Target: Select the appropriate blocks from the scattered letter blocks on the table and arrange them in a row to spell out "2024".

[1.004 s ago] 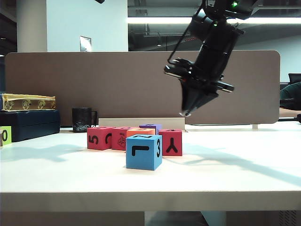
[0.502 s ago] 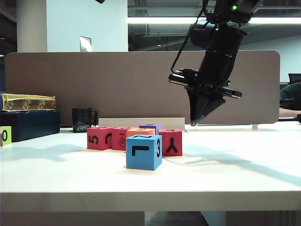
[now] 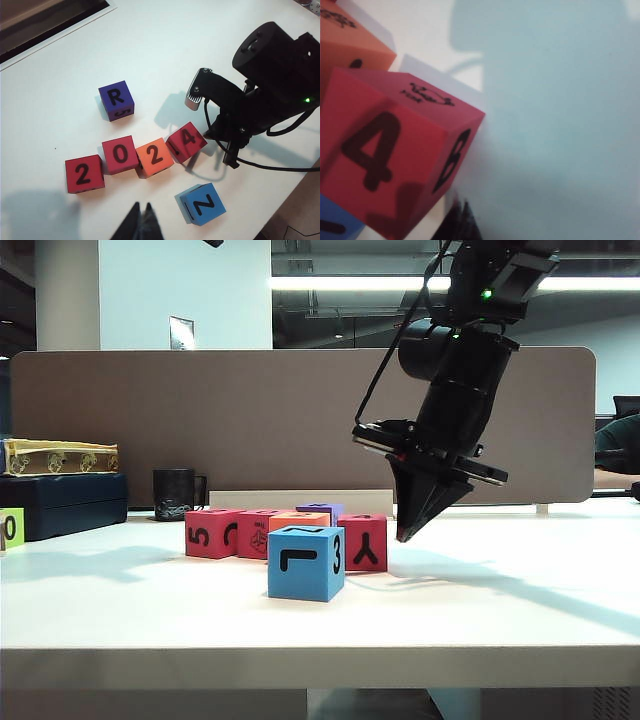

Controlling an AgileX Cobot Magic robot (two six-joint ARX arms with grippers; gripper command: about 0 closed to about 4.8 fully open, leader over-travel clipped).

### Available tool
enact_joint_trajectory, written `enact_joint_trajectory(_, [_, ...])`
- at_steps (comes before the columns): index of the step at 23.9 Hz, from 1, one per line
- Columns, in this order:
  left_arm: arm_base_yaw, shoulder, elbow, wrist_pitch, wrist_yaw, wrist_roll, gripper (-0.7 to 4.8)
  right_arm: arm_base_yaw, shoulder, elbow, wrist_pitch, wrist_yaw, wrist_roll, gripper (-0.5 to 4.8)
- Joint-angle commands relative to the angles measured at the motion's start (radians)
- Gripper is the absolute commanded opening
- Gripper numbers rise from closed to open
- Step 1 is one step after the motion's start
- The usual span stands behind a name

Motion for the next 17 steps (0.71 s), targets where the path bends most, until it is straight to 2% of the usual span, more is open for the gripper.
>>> enact_joint_trajectory(1, [0.0, -0.006, 0.004, 0.011, 0.0, 0.004, -0.06, 0.019, 0.001, 0.002, 0.047, -0.028, -0.002, -0.03])
enact_joint_trajectory(12, [0.0, -0.006, 0.004, 0.005, 0.0, 0.004, -0.06, 0.041, 0.017, 0.002, 0.104, -0.019, 0.008, -0.03])
enact_joint_trajectory(15, [0.0, -0.006, 0.004, 0.003, -0.085, 0.005, -0.06, 0.041, 0.009, 0.006, 0.111, 0.071, 0.004, -0.03])
enact_joint_trajectory(17, [0.0, -0.006, 0.004, 0.003, -0.116, 0.004, -0.06, 0.04, -0.011, 0.006, 0.114, 0.093, 0.004, -0.03])
